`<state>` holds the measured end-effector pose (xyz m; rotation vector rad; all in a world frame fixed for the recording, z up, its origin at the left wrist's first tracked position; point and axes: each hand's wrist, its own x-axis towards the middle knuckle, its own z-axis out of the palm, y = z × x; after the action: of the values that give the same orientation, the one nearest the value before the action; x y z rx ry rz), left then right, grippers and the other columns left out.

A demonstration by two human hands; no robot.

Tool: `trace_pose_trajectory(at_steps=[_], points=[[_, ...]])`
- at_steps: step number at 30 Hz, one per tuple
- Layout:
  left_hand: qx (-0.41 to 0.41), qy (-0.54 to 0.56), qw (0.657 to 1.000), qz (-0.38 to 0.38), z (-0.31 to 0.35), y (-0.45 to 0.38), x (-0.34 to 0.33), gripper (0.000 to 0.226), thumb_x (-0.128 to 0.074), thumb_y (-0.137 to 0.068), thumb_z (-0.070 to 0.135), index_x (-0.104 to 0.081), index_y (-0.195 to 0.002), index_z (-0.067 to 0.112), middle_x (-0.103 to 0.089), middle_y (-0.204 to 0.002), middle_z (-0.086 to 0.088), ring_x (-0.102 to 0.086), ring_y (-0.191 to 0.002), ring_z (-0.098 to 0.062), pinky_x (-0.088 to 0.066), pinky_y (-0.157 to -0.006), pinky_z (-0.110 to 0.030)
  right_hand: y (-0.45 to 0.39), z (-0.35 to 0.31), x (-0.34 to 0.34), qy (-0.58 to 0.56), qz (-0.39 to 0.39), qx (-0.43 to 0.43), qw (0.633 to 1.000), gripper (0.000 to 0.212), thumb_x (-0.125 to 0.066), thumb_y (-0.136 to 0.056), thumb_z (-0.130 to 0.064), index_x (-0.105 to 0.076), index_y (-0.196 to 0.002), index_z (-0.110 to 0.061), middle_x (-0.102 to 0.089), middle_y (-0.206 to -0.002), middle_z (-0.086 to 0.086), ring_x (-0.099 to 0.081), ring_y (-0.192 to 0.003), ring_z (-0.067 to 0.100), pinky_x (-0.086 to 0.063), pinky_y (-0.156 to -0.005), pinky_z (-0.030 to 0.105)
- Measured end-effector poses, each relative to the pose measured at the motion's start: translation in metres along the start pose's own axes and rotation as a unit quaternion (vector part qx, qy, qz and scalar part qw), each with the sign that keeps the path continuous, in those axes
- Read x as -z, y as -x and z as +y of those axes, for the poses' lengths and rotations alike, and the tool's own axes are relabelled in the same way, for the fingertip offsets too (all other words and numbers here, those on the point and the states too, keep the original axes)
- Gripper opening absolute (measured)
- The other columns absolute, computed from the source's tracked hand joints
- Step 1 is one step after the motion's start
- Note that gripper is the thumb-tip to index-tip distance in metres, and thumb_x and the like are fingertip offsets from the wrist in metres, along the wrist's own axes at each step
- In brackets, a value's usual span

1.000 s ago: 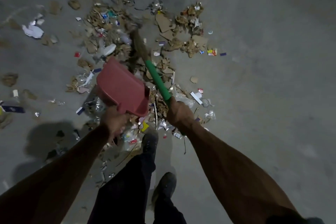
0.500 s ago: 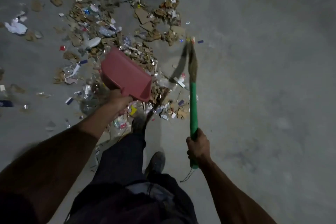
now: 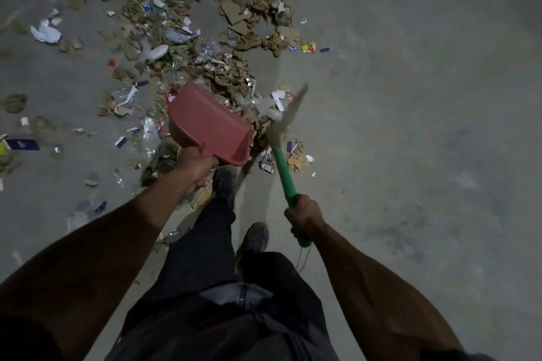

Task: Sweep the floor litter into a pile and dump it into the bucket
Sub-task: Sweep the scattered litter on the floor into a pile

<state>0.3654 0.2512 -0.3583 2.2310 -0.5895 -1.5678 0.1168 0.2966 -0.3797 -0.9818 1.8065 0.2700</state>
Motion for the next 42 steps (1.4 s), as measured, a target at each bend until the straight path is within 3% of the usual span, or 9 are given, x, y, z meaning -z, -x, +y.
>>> trace_pose_trajectory(at_steps=[8, 16, 21, 25, 28, 30, 32, 36, 42], points=[[-0.019, -0.001, 1.000, -0.004, -0.009, 0.034, 0.003, 0.002, -0.055, -0.092, 0.002, -0.057, -0.092, 0.002, -0.052, -0.065, -0.009, -0.044, -0.045, -0.014, -0.031, -0.030, -0.015, 0.041, 0.024, 0.011, -0.057, 0.081, 0.040, 0.994, 0.019, -0.052, -0.090, -0.010, -0.049, -0.108, -0.011, -0.062, -0.086, 0.013, -0.064, -0.056, 0.027, -0.055, -0.045, 0.034], [-0.027, -0.043, 0.998, -0.047, -0.008, 0.015, 0.017, 0.010, -0.060, -0.088, 0.008, -0.059, -0.097, 0.003, -0.054, -0.068, -0.011, -0.043, -0.045, -0.017, -0.034, -0.039, -0.020, 0.080, 0.062, -0.030, -0.246, 0.183, -0.152, 0.940, 0.017, -0.052, -0.090, -0.009, -0.052, -0.105, -0.001, -0.060, -0.078, 0.012, -0.062, -0.048, 0.024, -0.049, -0.040, 0.027], [-0.025, -0.062, 0.994, -0.086, -0.004, -0.026, 0.050, 0.008, -0.060, -0.088, 0.008, -0.060, -0.094, 0.003, -0.053, -0.066, -0.010, -0.042, -0.043, -0.015, -0.031, -0.037, -0.019, 0.068, 0.039, -0.064, -0.332, 0.172, -0.261, 0.890, 0.018, -0.056, -0.089, -0.005, -0.048, -0.102, 0.004, -0.059, -0.090, 0.020, -0.061, -0.052, 0.026, -0.051, -0.045, 0.031], [-0.026, -0.067, 0.993, -0.091, -0.010, -0.062, 0.098, 0.008, -0.062, -0.088, 0.010, -0.056, -0.083, 0.009, -0.052, -0.061, -0.007, -0.043, -0.034, -0.009, -0.030, -0.032, -0.016, 0.044, -0.012, -0.102, -0.240, 0.112, -0.263, 0.928, 0.026, -0.058, -0.089, -0.005, -0.049, -0.112, 0.004, -0.060, -0.097, 0.019, -0.064, -0.062, 0.028, -0.052, -0.044, 0.030], [-0.015, -0.081, 0.993, -0.079, -0.021, -0.093, 0.138, 0.010, -0.062, -0.087, 0.014, -0.060, -0.093, 0.006, -0.058, -0.069, -0.009, -0.049, -0.040, -0.013, -0.035, -0.037, -0.020, 0.017, -0.066, -0.135, -0.108, 0.089, -0.207, 0.968, 0.034, -0.061, -0.086, -0.016, -0.052, -0.115, 0.000, -0.063, -0.105, 0.018, -0.070, -0.084, 0.035, -0.061, -0.069, 0.045], [0.002, -0.075, 0.995, -0.066, -0.028, -0.112, 0.161, 0.017, -0.061, -0.086, 0.012, -0.060, -0.099, 0.003, -0.058, -0.071, -0.012, -0.048, -0.040, -0.016, -0.036, -0.036, -0.020, 0.005, -0.108, -0.150, -0.040, 0.073, -0.165, 0.983, 0.036, -0.061, -0.088, -0.021, -0.054, -0.117, -0.001, -0.063, -0.113, 0.017, -0.067, -0.097, 0.036, -0.058, -0.080, 0.039], [0.014, -0.059, 0.997, -0.053, -0.035, -0.126, 0.181, 0.014, -0.059, -0.088, 0.008, -0.057, -0.100, 0.001, -0.054, -0.068, -0.012, -0.047, -0.035, -0.013, -0.034, -0.032, -0.017, -0.002, -0.148, -0.161, 0.014, 0.053, -0.132, 0.990, 0.036, -0.059, -0.090, -0.019, -0.053, -0.121, -0.002, -0.061, -0.118, 0.016, -0.063, -0.104, 0.032, -0.050, -0.073, 0.030], [0.021, -0.030, 0.999, -0.032, -0.045, -0.142, 0.219, 0.015, -0.061, -0.090, 0.012, -0.059, -0.103, 0.005, -0.056, -0.069, -0.008, -0.049, -0.048, -0.016, -0.037, -0.036, -0.020, -0.018, -0.204, -0.176, 0.105, 0.033, -0.063, 0.992, 0.037, -0.056, -0.089, -0.016, -0.051, -0.124, -0.004, -0.061, -0.116, 0.014, -0.062, -0.100, 0.030, -0.048, -0.072, 0.030], [0.039, 0.008, 0.999, -0.003, -0.063, -0.164, 0.266, 0.018, -0.060, -0.087, 0.010, -0.060, -0.103, 0.000, -0.053, -0.062, -0.007, -0.045, -0.043, -0.018, -0.032, -0.033, -0.017, -0.045, -0.286, -0.190, 0.149, 0.033, 0.015, 0.988, 0.035, -0.058, -0.086, -0.013, -0.051, -0.120, -0.006, -0.060, -0.104, 0.011, -0.064, -0.086, 0.028, -0.057, -0.071, 0.037]])
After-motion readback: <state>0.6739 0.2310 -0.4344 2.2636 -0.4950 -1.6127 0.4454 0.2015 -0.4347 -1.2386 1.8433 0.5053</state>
